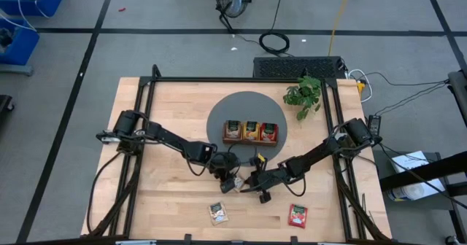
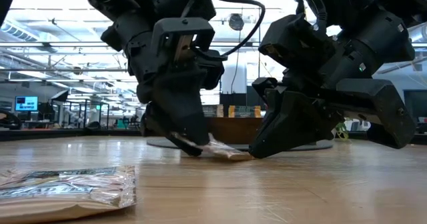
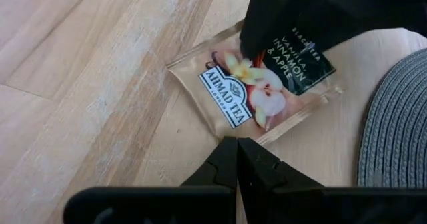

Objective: Pick & Place Tea
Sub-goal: Put the top brown tea bag into the left slot of the wooden organizer

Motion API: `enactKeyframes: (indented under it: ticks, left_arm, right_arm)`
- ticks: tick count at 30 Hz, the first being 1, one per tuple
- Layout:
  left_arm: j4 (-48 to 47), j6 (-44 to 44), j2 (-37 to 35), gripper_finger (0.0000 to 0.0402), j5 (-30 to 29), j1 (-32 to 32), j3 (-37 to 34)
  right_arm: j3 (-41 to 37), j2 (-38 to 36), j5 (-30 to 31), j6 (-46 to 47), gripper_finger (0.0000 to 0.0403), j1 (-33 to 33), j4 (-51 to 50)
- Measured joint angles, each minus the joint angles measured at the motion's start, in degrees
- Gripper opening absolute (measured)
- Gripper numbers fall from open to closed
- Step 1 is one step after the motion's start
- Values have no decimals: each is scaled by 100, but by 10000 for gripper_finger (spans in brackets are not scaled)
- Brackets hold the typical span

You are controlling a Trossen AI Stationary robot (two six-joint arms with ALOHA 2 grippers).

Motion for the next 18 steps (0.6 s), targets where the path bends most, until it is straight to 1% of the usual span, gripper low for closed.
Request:
enactKeyframes:
  ticks: [5,6,7,11,13,15,18]
  left_arm:
    - [66,311,1,27,-25,-7,-5]
    - [72,394,-21,14,-24,-24,-5]
    - [79,459,-38,9,-24,-44,-5]
    - [18,792,-153,15,-65,-105,15]
    - [37,851,-280,14,-220,-163,28]
    - [-164,956,-459,6,-447,-245,28]
    - [-387,1193,-786,7,-882,-428,29]
  right_arm:
    - [0,5,16,7,0,0,41]
    - [0,7,18,18,0,1,80]
    - [-2,7,19,42,0,7,116]
    - [-13,-119,39,181,0,98,142]
    - [-13,-307,110,350,0,169,76]
    - [-13,-531,457,471,0,280,-9]
    - [-11,-901,948,429,0,513,-125]
